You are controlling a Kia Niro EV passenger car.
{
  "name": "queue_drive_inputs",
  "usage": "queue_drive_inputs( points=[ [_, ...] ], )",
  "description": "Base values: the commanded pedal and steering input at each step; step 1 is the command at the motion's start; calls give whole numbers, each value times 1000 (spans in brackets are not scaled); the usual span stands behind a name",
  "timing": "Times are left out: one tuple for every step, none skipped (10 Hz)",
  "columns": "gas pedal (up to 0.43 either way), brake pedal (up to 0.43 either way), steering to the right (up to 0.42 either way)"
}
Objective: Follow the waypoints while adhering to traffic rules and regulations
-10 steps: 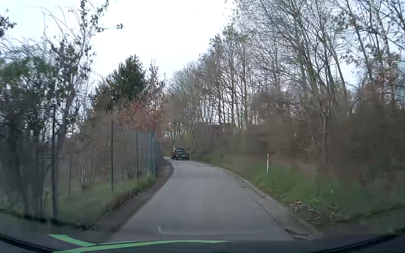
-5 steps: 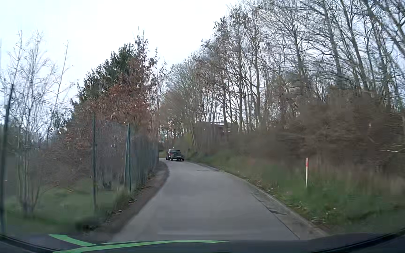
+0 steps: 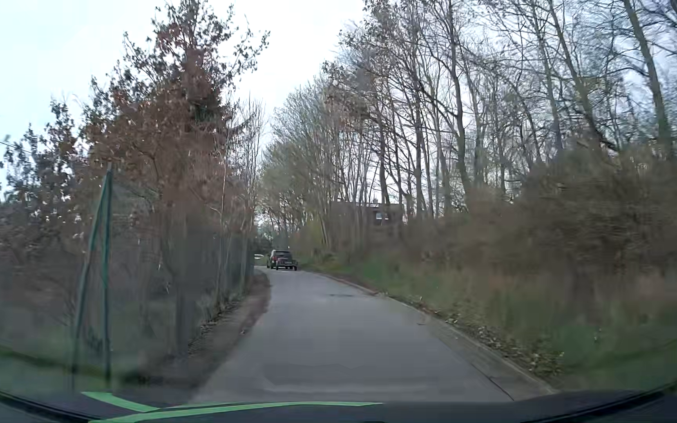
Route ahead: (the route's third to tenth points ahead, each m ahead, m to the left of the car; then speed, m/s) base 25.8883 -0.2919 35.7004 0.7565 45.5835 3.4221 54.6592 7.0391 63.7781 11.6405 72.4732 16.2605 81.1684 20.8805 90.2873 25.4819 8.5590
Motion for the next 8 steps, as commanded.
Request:
queue_drive_inputs(
  points=[
    [280, 0, -5],
    [280, 0, -7],
    [280, 0, -14],
    [299, 0, -21],
    [299, 0, -27],
    [299, 0, -29],
    [311, 0, -29],
    [311, 0, -29]
  ],
)
